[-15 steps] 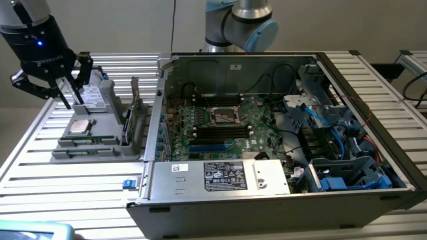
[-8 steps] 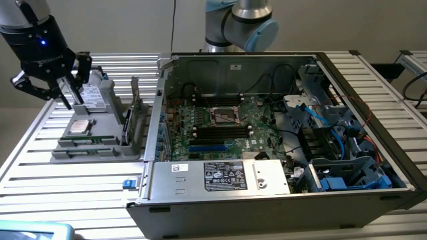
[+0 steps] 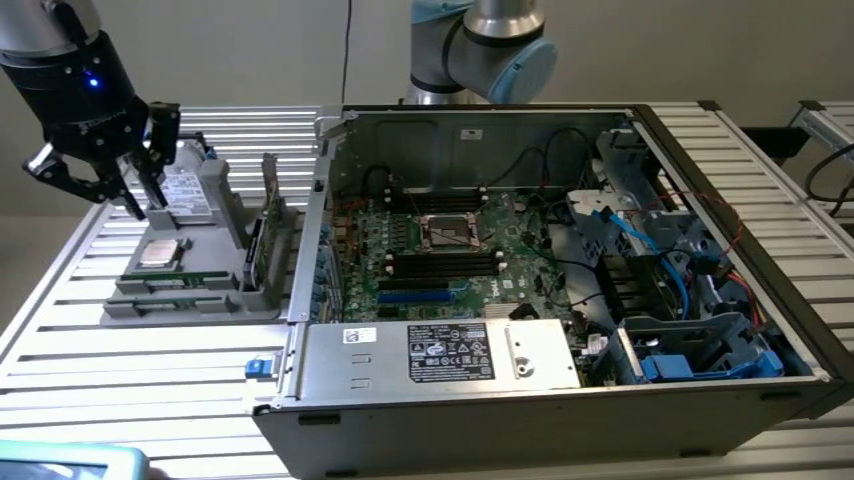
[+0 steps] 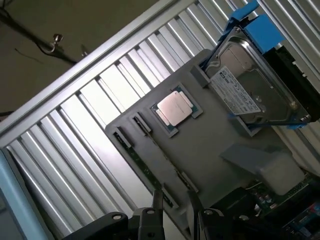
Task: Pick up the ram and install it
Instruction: 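Pick up the ram and move it above insertion slot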
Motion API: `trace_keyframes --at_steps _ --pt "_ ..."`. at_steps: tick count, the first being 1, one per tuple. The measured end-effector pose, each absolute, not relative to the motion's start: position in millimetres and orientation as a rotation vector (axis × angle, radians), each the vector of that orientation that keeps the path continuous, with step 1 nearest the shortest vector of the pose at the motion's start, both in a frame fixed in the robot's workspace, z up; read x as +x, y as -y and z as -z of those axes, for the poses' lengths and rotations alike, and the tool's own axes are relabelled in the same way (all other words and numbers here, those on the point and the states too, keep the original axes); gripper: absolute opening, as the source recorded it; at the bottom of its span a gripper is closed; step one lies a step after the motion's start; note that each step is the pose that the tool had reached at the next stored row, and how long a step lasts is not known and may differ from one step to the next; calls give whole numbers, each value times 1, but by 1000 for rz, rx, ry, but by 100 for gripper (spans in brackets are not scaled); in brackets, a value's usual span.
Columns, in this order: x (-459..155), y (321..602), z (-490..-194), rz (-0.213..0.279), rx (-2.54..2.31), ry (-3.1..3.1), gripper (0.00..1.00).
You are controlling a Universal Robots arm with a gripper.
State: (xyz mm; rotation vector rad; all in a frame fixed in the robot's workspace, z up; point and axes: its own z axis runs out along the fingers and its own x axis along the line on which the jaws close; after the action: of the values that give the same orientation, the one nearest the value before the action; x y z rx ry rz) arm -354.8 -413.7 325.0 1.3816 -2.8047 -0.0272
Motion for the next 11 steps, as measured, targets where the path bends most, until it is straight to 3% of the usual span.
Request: trace_keyframes --at_steps 11 --pt "-355 414 -325 25 1655 2651 33"
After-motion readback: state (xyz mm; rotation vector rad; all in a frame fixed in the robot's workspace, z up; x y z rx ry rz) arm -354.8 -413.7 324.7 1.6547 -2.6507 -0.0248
